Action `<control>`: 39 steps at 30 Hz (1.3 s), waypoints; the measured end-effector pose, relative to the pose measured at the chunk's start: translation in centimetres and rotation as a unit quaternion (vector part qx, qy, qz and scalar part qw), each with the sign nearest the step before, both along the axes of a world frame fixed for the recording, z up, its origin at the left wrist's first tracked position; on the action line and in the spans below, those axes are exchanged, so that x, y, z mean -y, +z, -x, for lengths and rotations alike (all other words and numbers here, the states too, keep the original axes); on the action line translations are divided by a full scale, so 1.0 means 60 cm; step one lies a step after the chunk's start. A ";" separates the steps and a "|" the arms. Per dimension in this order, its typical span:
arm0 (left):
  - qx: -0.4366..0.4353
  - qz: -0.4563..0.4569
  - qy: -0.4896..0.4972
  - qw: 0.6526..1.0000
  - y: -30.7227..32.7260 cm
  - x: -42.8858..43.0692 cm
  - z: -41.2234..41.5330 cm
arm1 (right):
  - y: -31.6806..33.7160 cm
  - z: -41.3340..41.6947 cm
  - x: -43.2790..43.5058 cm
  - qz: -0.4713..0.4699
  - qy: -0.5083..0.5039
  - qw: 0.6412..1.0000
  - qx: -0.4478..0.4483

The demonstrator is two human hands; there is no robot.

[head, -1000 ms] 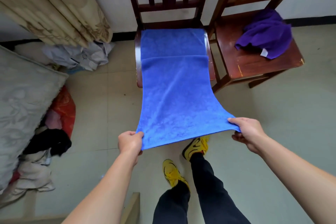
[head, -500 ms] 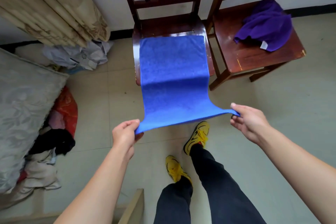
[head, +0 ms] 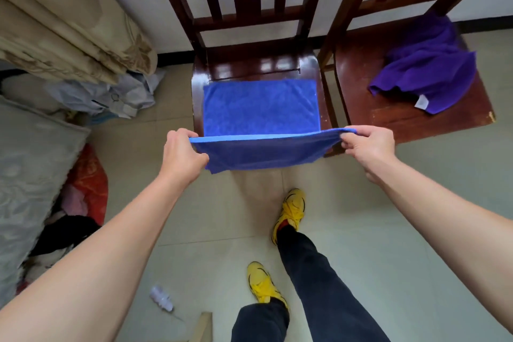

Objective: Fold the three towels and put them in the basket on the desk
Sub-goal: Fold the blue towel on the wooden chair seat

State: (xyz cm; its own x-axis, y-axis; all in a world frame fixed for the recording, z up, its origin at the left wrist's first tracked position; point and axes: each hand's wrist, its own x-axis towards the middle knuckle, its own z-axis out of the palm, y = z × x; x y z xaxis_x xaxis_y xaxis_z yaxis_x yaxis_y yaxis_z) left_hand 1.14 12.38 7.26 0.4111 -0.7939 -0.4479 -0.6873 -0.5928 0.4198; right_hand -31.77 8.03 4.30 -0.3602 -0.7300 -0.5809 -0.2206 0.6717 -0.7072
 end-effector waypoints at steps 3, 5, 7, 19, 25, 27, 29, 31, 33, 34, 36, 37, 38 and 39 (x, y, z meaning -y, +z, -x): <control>0.040 -0.006 -0.038 0.998 -0.025 0.073 -0.017 | -0.037 0.012 0.075 -0.013 0.055 0.997 -0.053; 0.044 -0.017 -0.039 0.998 -0.040 0.123 -0.031 | -0.054 0.020 0.123 -0.001 0.103 0.991 -0.088; 0.049 -0.016 -0.042 0.998 -0.050 0.161 -0.041 | -0.066 0.021 0.160 0.013 0.144 0.984 -0.104; 0.076 -0.023 -0.023 0.997 -0.179 0.310 -0.065 | -0.179 -0.017 0.314 -0.055 0.207 0.958 -0.189; 0.074 -0.037 -0.038 0.996 -0.266 0.360 -0.084 | -0.235 -0.035 0.347 -0.079 0.197 0.950 -0.228; 0.072 -0.032 -0.024 0.997 -0.283 0.374 -0.090 | -0.241 -0.036 0.357 -0.082 0.188 0.946 -0.250; 0.064 -0.025 -0.008 0.998 -0.293 0.380 -0.092 | -0.248 -0.035 0.356 -0.090 0.189 0.944 -0.255; 0.051 -0.023 0.007 0.998 -0.290 0.380 -0.091 | -0.248 -0.033 0.355 -0.096 0.175 0.948 -0.248; 0.028 -0.027 0.033 0.999 -0.284 0.370 -0.090 | -0.241 -0.039 0.352 -0.099 0.158 0.952 -0.242; 0.013 -0.028 0.057 0.998 -0.281 0.365 -0.087 | -0.236 -0.044 0.349 -0.100 0.148 0.955 -0.237; -0.014 -0.025 0.128 0.991 -0.278 0.349 -0.078 | -0.227 -0.054 0.330 -0.112 0.132 0.959 -0.225; -0.025 -0.025 0.158 0.987 -0.275 0.338 -0.073 | -0.223 -0.058 0.315 -0.122 0.126 0.960 -0.218; -0.033 -0.028 0.186 0.982 -0.275 0.321 -0.068 | -0.221 -0.059 0.296 -0.132 0.118 0.961 -0.213; -0.042 -0.036 0.210 0.976 -0.275 0.303 -0.065 | -0.223 -0.056 0.274 -0.142 0.106 0.962 -0.208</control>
